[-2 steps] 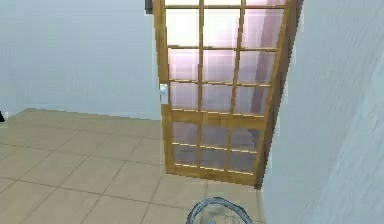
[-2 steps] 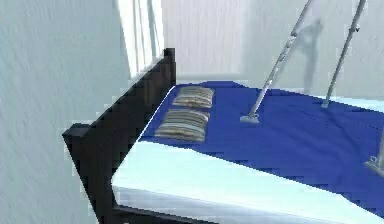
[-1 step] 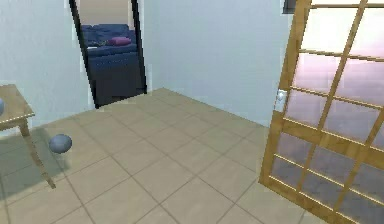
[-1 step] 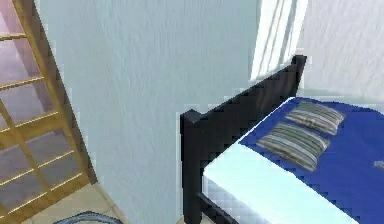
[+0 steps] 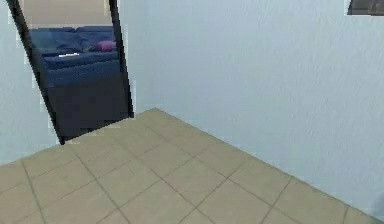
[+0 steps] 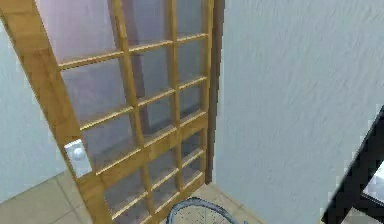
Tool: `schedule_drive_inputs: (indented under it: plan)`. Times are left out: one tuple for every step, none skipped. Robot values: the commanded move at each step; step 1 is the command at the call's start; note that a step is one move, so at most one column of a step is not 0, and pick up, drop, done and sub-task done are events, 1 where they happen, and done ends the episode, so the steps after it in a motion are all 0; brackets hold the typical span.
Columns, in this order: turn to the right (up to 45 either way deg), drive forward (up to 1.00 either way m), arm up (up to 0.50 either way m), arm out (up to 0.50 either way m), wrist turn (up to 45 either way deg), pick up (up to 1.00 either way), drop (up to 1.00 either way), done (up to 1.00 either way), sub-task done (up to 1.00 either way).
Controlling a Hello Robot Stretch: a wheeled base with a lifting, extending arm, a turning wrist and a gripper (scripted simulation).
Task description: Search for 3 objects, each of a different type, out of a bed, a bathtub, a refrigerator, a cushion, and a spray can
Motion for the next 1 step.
schedule_drive_inputs:
  plan:
    - [0.0, 0.65, 0.0, 0.0, 0.0, 0.0, 0.0, 0.0, 0.0]
